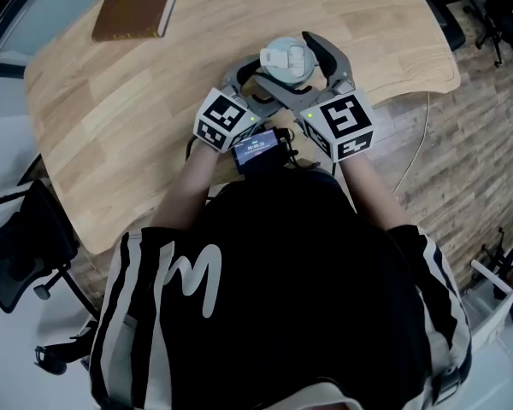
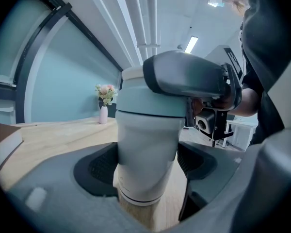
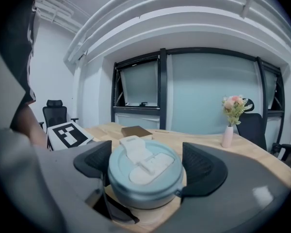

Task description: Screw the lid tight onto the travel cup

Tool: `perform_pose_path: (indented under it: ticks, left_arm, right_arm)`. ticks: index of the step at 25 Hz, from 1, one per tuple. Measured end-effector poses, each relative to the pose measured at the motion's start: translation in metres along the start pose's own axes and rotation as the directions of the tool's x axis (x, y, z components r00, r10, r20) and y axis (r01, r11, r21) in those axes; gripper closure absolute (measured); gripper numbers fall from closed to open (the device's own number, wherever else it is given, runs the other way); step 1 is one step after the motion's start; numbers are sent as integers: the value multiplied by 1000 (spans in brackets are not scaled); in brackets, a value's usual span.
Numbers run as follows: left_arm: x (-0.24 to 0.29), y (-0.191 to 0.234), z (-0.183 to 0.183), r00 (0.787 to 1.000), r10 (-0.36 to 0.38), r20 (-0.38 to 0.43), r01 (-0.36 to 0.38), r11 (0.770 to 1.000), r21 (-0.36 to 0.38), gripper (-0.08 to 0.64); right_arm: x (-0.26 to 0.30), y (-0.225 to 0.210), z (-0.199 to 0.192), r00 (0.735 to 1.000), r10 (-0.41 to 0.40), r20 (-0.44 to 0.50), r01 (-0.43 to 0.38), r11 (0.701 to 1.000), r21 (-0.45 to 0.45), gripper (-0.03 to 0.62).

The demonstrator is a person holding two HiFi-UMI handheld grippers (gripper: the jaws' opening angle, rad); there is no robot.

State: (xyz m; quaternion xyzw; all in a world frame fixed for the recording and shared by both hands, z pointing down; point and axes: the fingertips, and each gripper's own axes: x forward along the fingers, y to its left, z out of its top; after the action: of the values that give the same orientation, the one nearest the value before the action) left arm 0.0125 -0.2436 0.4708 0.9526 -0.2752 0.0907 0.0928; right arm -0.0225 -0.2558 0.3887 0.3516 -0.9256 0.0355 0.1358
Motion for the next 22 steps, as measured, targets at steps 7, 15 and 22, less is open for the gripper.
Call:
perform_pose_path:
  ticks: [7, 15, 22]
  left_arm:
    - [-1, 0, -1, 1000, 4, -6, -4, 1000, 0, 172]
    - [-1, -1, -1, 1000, 12, -14, -12, 1000, 8, 172]
    - [-1, -1, -3, 1000, 17, -23, -16, 1000, 8, 172]
  right_arm:
    - [-1, -3, 0, 993, -116, 2, 116, 993, 29, 138]
    - [-3, -3, 2, 989, -150, 9, 149, 986, 75, 147]
    - [-8, 2, 2, 989, -145, 8, 144, 986, 78, 149]
